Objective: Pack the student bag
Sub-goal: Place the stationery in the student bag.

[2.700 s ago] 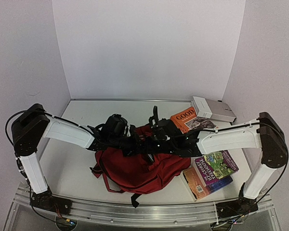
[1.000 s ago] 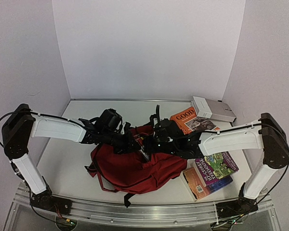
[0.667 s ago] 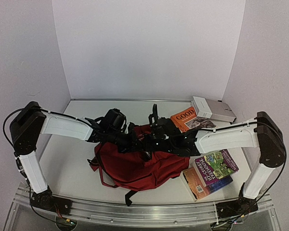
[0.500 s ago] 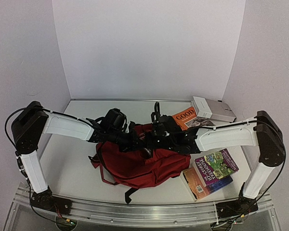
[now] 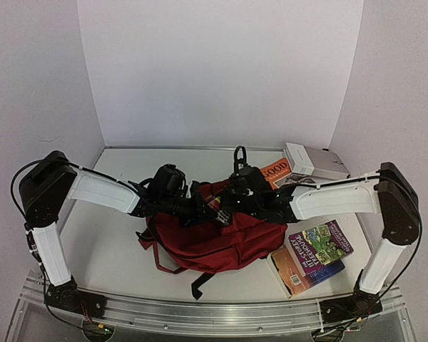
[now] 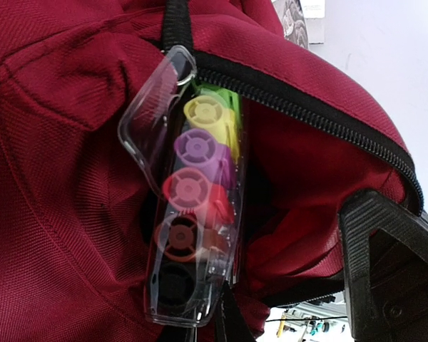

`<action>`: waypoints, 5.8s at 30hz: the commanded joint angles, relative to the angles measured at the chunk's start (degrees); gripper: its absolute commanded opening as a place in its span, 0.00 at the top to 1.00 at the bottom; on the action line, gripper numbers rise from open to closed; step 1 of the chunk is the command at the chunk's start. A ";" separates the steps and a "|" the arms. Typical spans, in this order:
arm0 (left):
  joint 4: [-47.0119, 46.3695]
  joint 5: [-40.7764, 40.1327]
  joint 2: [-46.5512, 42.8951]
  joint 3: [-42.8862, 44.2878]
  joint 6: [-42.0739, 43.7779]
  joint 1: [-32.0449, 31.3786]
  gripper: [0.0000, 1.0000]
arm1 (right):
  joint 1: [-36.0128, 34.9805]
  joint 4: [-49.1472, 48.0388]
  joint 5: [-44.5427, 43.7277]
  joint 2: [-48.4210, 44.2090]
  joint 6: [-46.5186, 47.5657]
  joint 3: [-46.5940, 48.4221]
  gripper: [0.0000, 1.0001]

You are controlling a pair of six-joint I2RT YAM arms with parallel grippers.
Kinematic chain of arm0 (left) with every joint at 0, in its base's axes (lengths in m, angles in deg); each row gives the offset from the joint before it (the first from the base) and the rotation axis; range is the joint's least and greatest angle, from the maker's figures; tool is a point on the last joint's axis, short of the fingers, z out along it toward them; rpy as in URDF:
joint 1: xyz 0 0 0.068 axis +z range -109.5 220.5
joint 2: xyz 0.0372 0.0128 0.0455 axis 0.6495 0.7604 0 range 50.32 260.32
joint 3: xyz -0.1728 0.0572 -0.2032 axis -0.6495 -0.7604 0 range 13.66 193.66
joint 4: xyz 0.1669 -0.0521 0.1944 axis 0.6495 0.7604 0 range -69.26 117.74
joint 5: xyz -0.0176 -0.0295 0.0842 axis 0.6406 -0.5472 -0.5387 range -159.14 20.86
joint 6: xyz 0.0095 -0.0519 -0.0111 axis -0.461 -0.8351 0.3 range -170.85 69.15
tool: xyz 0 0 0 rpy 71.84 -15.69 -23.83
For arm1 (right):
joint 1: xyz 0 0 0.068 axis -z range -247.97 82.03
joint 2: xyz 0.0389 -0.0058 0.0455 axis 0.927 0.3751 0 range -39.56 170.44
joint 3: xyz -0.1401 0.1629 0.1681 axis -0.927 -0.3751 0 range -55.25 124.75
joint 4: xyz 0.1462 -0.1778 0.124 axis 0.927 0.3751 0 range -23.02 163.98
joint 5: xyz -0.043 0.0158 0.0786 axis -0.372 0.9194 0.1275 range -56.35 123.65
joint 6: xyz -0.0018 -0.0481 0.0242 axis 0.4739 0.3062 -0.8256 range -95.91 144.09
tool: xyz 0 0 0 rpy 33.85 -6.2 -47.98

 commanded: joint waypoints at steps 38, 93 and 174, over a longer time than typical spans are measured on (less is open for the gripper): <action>-8.45 10.01 9.94 7.74 -0.04 -2.62 1.00 | 5.11 -17.23 1.25 -1.09 0.74 0.03 1.00; 4.08 11.97 3.68 7.15 7.04 4.60 0.77 | 4.86 -16.48 26.09 -7.39 6.00 -6.33 1.00; 19.24 -0.39 -1.65 12.09 20.33 4.61 0.99 | 1.33 -20.43 20.76 -11.54 6.23 -10.95 1.00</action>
